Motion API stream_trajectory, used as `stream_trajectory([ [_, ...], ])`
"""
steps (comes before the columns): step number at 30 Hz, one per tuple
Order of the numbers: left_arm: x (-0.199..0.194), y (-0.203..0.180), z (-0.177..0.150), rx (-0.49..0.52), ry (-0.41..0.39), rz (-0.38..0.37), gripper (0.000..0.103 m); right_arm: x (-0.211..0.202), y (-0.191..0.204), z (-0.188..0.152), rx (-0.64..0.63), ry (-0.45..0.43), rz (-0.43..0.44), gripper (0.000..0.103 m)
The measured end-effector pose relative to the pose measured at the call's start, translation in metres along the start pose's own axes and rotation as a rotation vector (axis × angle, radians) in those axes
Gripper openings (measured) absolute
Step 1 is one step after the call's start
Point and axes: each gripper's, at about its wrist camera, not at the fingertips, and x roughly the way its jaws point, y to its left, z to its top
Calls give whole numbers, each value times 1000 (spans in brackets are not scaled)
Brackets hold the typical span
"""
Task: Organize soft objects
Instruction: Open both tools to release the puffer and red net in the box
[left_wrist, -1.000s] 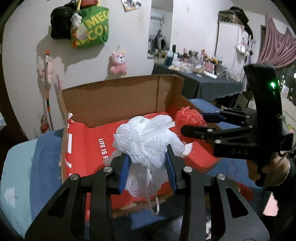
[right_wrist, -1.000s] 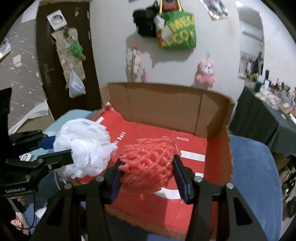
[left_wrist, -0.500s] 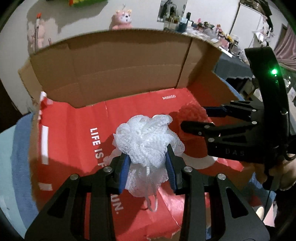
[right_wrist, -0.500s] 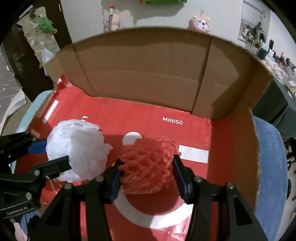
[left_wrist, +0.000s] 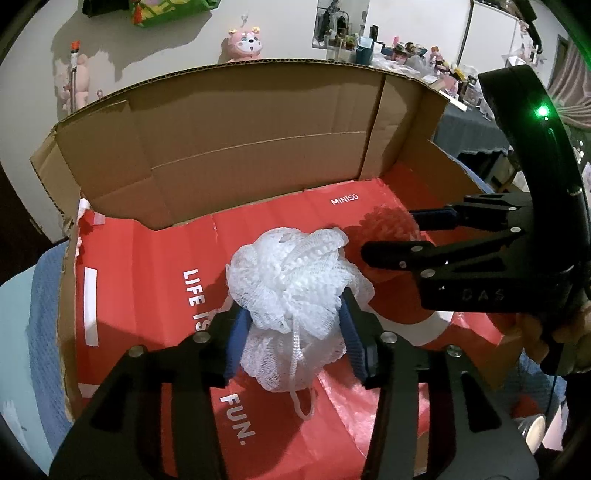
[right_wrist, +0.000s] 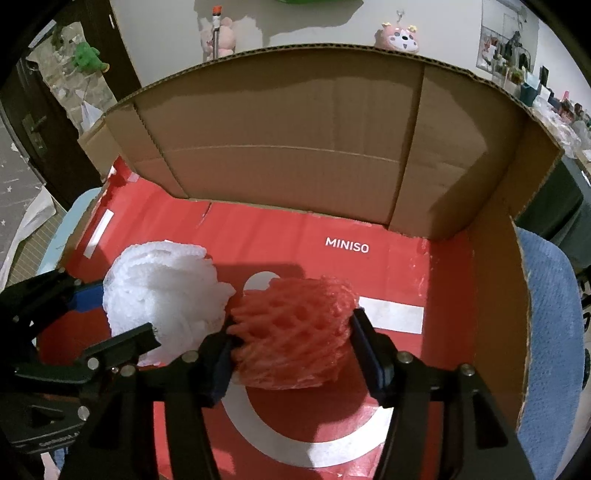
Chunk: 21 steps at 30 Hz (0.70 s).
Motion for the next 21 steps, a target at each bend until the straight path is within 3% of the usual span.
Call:
stream_trajectory([
  [13, -2, 4, 1, -3, -33, 17, 75, 1, -9, 5, 48, 7, 53, 77],
  [21, -8, 8, 1, -30, -62, 9, 84, -3, -11, 2, 49, 3, 40, 87],
])
